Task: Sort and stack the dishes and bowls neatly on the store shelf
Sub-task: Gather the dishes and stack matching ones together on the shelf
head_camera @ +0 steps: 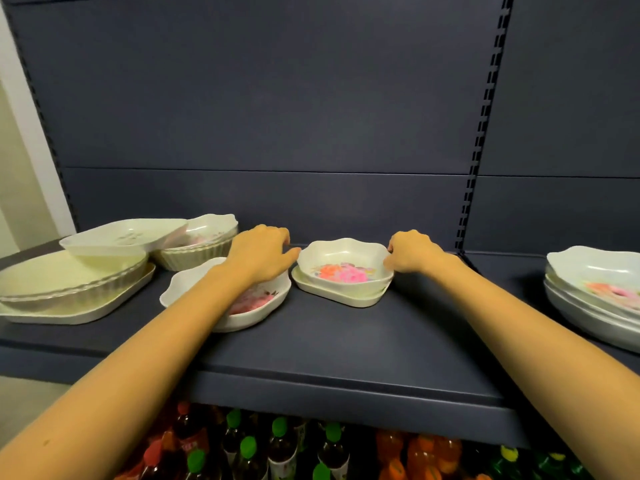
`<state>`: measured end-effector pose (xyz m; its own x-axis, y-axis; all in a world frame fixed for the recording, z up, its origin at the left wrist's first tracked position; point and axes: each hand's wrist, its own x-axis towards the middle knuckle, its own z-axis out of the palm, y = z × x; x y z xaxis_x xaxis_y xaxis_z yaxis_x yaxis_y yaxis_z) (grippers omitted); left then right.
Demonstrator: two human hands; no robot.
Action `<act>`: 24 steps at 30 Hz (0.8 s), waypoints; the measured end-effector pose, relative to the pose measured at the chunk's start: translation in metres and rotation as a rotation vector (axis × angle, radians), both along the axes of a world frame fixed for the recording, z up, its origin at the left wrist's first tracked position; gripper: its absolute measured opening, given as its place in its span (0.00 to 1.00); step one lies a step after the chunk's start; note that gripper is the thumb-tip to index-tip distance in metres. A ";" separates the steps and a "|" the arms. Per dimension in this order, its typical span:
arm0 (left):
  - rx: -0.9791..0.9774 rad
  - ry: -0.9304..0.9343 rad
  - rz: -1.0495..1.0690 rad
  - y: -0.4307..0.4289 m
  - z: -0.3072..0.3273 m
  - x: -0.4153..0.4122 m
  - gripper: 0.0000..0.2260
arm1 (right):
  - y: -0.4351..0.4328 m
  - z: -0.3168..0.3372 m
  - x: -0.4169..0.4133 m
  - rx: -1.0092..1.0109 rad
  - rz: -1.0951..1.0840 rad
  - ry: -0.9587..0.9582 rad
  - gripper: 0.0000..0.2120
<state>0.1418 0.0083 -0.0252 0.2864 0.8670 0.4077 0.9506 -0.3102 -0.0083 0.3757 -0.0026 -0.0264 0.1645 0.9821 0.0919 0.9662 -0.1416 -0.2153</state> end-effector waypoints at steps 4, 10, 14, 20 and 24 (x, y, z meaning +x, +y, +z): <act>-0.061 0.039 -0.041 0.015 0.006 -0.006 0.17 | 0.006 0.004 0.006 0.021 -0.019 0.082 0.09; -0.178 0.039 -0.092 0.029 0.015 -0.004 0.16 | -0.010 0.026 0.021 0.236 -0.193 0.134 0.10; -0.301 0.040 -0.164 0.041 0.011 0.010 0.18 | -0.024 0.031 0.031 0.332 -0.315 0.183 0.09; -0.463 0.080 -0.251 0.059 -0.002 0.024 0.09 | -0.045 0.025 0.031 0.358 -0.397 0.191 0.11; -0.510 0.006 -0.270 0.066 -0.006 0.024 0.13 | -0.057 0.021 0.026 0.364 -0.433 0.185 0.13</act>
